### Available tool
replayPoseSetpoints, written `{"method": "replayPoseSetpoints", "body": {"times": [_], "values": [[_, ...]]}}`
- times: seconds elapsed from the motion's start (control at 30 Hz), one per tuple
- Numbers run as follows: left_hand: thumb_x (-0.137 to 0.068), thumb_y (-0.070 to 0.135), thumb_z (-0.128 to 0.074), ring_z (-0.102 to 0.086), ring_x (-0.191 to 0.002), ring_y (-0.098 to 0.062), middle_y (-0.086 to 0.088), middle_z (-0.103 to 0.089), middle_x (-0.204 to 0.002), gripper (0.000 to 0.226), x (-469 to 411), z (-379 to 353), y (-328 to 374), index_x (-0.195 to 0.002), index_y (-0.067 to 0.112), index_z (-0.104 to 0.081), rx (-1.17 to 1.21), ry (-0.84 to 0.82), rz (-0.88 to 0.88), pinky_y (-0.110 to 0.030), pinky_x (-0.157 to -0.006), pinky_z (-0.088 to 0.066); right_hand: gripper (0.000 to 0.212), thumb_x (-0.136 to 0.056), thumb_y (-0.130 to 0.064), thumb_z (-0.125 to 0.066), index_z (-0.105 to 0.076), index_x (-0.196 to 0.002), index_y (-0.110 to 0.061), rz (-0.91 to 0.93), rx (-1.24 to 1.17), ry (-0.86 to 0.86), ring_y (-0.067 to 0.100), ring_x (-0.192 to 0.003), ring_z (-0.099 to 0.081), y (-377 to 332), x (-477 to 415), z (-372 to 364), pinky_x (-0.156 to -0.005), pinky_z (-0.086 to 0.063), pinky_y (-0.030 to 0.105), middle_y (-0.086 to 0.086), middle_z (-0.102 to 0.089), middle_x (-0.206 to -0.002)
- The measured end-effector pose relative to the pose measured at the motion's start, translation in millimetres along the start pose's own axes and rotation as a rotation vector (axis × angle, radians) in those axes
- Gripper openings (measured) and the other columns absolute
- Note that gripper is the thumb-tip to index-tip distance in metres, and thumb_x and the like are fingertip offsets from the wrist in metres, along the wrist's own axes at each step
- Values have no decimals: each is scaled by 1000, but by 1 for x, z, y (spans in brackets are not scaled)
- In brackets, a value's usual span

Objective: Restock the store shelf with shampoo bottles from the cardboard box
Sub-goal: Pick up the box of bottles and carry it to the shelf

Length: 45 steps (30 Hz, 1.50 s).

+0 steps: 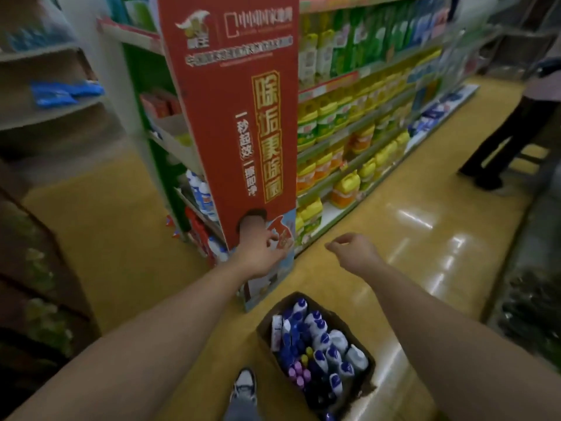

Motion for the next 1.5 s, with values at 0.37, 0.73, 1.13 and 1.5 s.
{"method": "replayPoseSetpoints", "body": {"times": [0.37,0.73,1.13,1.5], "values": [[-87,54,-62,-57,-94,-22,-10,-52,-127,57,-192,-54,-10,-130,17,-53,-164,-385,-143,-35,-79,-47,40,-88,-47,-66,-70,-115,-18,-370,-195,243,26,-95,-69,62,-105,-8,-78,-52,31,6,-72,-104],[-90,47,-60,-57,-103,-20,-4,-56,-132,51,-280,-166,-15,-135,23,-53,-216,-598,-196,-31,-81,-45,43,-89,-47,-67,-66,-121,-19,-812,-351,421,23,-100,-67,190,-114,-37,-89,-57,47,1,-68,-117],[-90,48,-60,-60,-104,-19,0,-60,-125,47,-312,-460,-164,-131,26,-54,-242,-758,-66,-35,-90,-49,34,-93,-37,-63,-66,-120,-15,-1067,-501,403,19,-80,-67,461,-154,-227,-62,-52,33,-1,-68,-91],[-94,43,-55,-60,-92,-10,10,-62,-100,16,-340,-551,-324,-107,34,-57,-122,-446,70,-39,-83,-54,29,-95,-21,-55,-67,-118,-7,-1292,-364,116,32,-92,-64,639,-161,-400,-78,-52,38,15,-67,-109]]}}
Point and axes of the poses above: each hand's wrist, its own x-axis away from the middle knuckle, its own z-axis out of the back of the hand, y = z × x, the point moved 5 cm from there along -x, towards the middle knuckle
